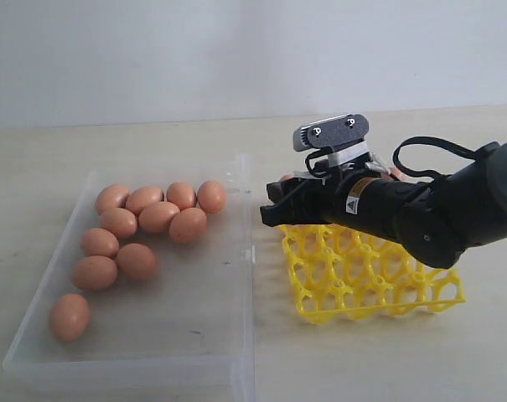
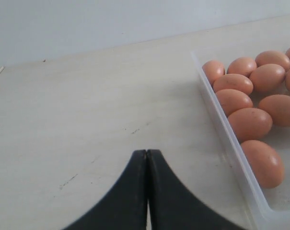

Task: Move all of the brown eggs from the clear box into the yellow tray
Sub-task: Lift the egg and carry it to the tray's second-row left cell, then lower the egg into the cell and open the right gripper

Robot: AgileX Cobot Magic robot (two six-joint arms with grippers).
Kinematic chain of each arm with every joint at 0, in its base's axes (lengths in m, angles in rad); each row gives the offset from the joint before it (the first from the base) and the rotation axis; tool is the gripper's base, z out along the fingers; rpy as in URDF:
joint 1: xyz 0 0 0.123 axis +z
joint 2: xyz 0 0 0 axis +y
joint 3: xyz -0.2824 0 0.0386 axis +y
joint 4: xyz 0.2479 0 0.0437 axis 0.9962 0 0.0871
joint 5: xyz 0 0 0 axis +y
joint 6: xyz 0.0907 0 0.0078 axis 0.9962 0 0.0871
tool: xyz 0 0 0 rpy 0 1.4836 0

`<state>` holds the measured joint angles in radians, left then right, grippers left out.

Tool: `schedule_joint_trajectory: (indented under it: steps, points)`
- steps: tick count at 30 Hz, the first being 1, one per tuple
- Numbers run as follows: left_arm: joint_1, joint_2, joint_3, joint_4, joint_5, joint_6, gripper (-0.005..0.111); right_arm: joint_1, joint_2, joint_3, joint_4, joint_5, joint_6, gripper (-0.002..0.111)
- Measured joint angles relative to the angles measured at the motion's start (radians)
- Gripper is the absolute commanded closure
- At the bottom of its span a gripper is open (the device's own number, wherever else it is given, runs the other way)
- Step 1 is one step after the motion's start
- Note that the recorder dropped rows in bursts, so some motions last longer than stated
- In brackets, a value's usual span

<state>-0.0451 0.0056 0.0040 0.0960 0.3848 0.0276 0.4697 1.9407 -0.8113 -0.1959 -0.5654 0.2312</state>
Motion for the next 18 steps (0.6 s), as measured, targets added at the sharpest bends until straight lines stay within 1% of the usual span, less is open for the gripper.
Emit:
schedule_joint_trajectory:
  steps: [10,18]
  points:
    - [0.0,0.0,0.0,0.0,0.0,0.0,0.107,0.0,0.042,0.0,-0.002,-0.013,0.0,0.108]
    - [0.0,0.0,0.0,0.0,0.0,0.0,0.107,-0.022,0.045,-0.002,-0.007,-0.03,0.0,0.108]
